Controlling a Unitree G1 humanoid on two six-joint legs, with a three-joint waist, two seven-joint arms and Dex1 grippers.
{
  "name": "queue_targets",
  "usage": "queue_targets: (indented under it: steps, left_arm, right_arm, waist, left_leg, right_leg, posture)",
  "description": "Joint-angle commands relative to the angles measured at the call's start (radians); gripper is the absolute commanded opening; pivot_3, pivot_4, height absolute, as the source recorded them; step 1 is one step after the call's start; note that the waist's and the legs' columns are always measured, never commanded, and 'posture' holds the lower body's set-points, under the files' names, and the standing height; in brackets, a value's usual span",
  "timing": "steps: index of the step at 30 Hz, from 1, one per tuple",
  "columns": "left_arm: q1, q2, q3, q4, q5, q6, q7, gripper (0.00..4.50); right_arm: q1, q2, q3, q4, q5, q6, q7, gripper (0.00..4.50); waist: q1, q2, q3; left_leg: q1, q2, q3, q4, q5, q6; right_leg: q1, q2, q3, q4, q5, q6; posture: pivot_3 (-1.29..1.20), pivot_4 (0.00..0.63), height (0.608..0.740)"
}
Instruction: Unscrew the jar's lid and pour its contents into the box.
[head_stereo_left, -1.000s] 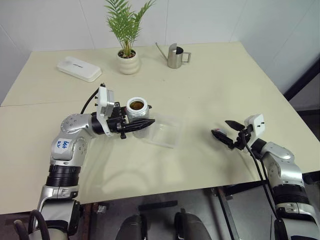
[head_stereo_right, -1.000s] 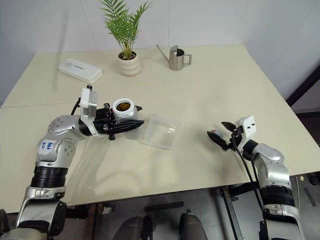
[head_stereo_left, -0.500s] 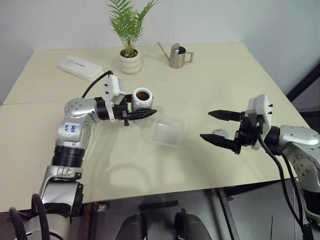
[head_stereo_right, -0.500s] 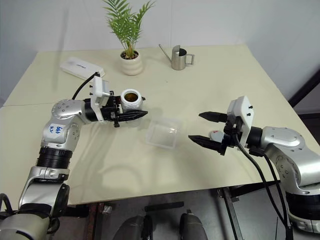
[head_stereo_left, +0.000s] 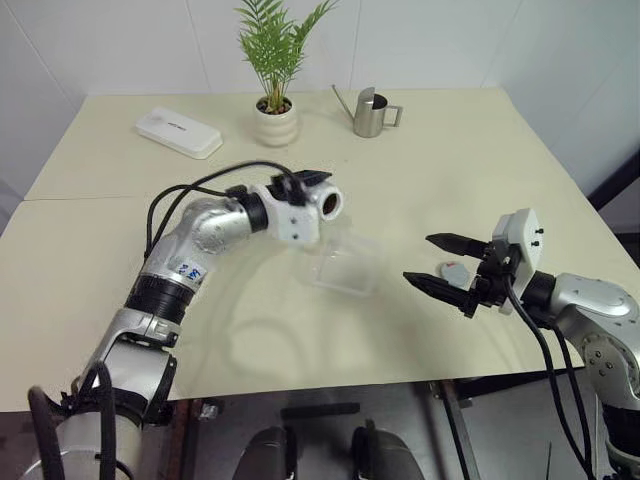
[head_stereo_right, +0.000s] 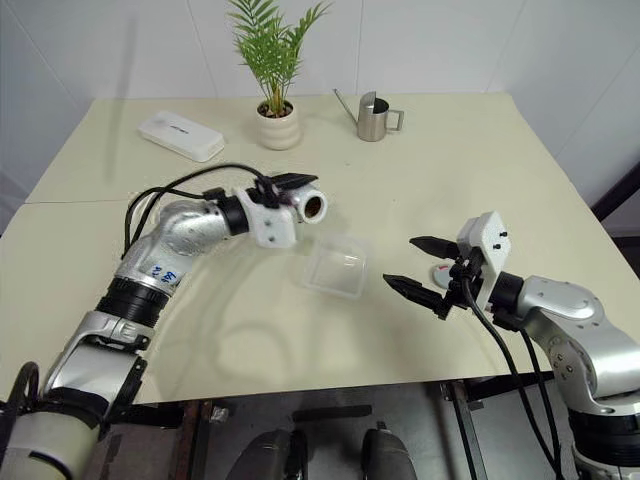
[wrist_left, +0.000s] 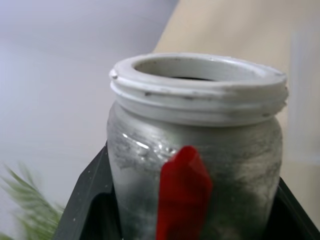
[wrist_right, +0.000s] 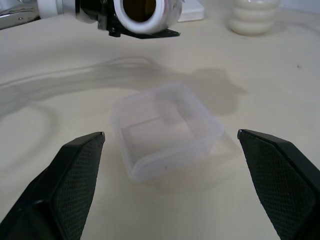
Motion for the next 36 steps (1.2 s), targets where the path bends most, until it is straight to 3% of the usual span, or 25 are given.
queue_targets:
  steps: [1,6,8,18,28,31,36]
  left_arm:
    - [-0.068,0.016,-0.099,0.027,0.275,-0.007,0.309,2.01]
    - [-0.166,0.001,-0.295,0.066,0.635,0.149,0.716,2.01]
    - [-0.195,-0.004,-0.341,0.083,0.704,0.195,0.816,2.01]
    - [-0.279,0.053,-0.485,0.144,0.847,0.227,0.998,2.01]
    - [-0.304,0.055,-0.498,0.156,0.795,0.16,0.981,2.01]
    - [-0.304,0.058,-0.434,0.198,0.642,0.046,0.874,2.01]
    - [-0.307,0.074,-0.367,0.222,0.506,-0.035,0.772,2.01]
  right_arm:
    - [0.008,0.009,-0.034,-0.014,0.01,-0.02,-0.013,4.48]
    - [0.014,0.031,-0.033,-0.02,0.017,-0.02,-0.035,4.48]
    - [0.018,0.037,-0.029,-0.023,0.014,-0.021,-0.041,4.48]
    - [0.016,0.064,-0.026,-0.01,0.011,-0.034,-0.051,4.48]
    - [0.034,0.082,-0.015,-0.011,0.009,-0.056,-0.036,4.48]
    - [0.036,0.077,-0.012,-0.009,0.011,-0.055,-0.026,4.48]
    - [0.033,0.077,-0.008,0.004,0.006,-0.063,-0.019,4.48]
  waist:
    - [0.0,0.0,0.0]
    - [0.0,0.0,0.0]
    - [0.001,0.0,0.0]
    - [-0.003,0.0,0.0]
    - [0.0,0.0,0.0]
    - [-0.001,0.0,0.0]
    - [-0.002,0.0,0.0]
  left_leg:
    - [0.0,0.0,0.0,0.0,0.0,0.0]
    - [-0.002,-0.001,0.001,0.001,-0.001,0.003]
    - [-0.004,-0.001,0.001,0.001,-0.001,0.003]
    - [-0.005,-0.001,0.001,0.003,-0.001,0.004]
    - [-0.008,-0.001,0.0,0.009,-0.001,0.006]
    - [-0.008,-0.001,0.0,0.009,-0.001,0.006]
    - [-0.008,-0.001,0.0,0.01,-0.001,0.006]
  right_leg:
    - [0.0,0.0,0.0,0.0,0.0,0.0]
    - [-0.001,-0.001,-0.002,0.0,0.001,0.001]
    - [-0.002,0.0,-0.002,0.0,0.001,0.002]
    - [-0.003,-0.003,-0.006,0.001,0.001,0.002]
    - [-0.003,-0.005,-0.008,0.003,0.001,0.003]
    - [-0.003,-0.005,-0.009,0.003,0.001,0.003]
    - [-0.003,-0.005,-0.009,0.003,0.001,0.003]
  posture:
    - [0.0,0.15,0.74]
    - [0.0,0.15,0.74]
    - [0.0,0.15,0.74]
    - [0.0,0.15,0.74]
    - [0.0,0.15,0.74]
    - [0.0,0.15,0.74]
    - [0.0,0.15,0.74]
